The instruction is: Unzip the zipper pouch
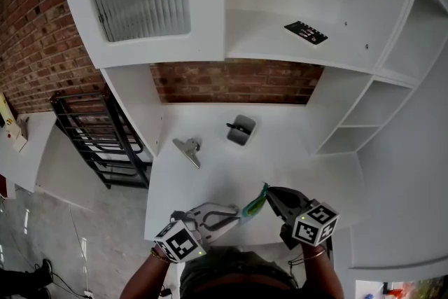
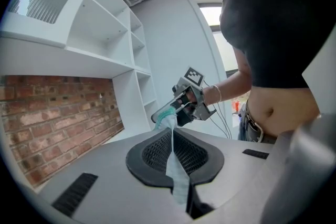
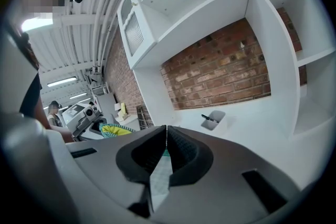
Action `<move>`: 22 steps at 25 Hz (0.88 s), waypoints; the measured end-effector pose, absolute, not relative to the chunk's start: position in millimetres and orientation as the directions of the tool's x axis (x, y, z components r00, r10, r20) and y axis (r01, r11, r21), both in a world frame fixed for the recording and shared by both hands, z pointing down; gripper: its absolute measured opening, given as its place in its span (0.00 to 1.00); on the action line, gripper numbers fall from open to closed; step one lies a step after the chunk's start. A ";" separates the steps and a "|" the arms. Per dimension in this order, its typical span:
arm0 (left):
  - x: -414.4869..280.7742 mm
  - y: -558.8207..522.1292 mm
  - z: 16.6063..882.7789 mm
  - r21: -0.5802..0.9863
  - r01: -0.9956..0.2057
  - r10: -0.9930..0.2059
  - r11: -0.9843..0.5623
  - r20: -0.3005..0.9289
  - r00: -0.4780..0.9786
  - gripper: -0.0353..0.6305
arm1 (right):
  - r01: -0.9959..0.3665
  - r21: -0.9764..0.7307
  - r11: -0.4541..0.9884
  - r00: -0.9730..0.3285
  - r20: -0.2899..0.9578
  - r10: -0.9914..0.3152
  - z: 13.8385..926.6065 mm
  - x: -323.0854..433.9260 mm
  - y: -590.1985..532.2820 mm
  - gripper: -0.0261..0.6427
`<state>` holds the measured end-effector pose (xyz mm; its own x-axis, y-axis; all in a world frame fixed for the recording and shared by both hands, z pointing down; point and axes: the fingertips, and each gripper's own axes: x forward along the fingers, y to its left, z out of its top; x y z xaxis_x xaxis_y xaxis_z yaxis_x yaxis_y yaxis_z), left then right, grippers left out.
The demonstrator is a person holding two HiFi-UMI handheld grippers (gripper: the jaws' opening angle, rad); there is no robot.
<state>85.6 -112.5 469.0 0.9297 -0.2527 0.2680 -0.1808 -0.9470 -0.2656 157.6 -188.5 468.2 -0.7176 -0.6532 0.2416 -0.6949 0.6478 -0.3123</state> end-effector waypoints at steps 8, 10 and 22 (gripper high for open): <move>78.7 -111.5 469.5 -0.236 -0.214 -0.274 -0.948 0.259 0.926 0.07 | -0.720 -0.285 0.632 -0.693 0.259 -0.673 470.8 164.2 -194.9 0.05; 75.7 -111.7 467.5 -0.221 -0.228 -0.281 -0.948 0.250 0.927 0.07 | -0.728 -0.279 0.626 -0.685 0.262 -0.680 471.1 168.7 -197.6 0.05; 65.8 -114.6 462.5 -0.163 -0.274 -0.302 -0.948 0.183 0.936 0.07 | -0.749 -0.259 0.609 -0.662 0.266 -0.701 473.7 183.6 -203.4 0.05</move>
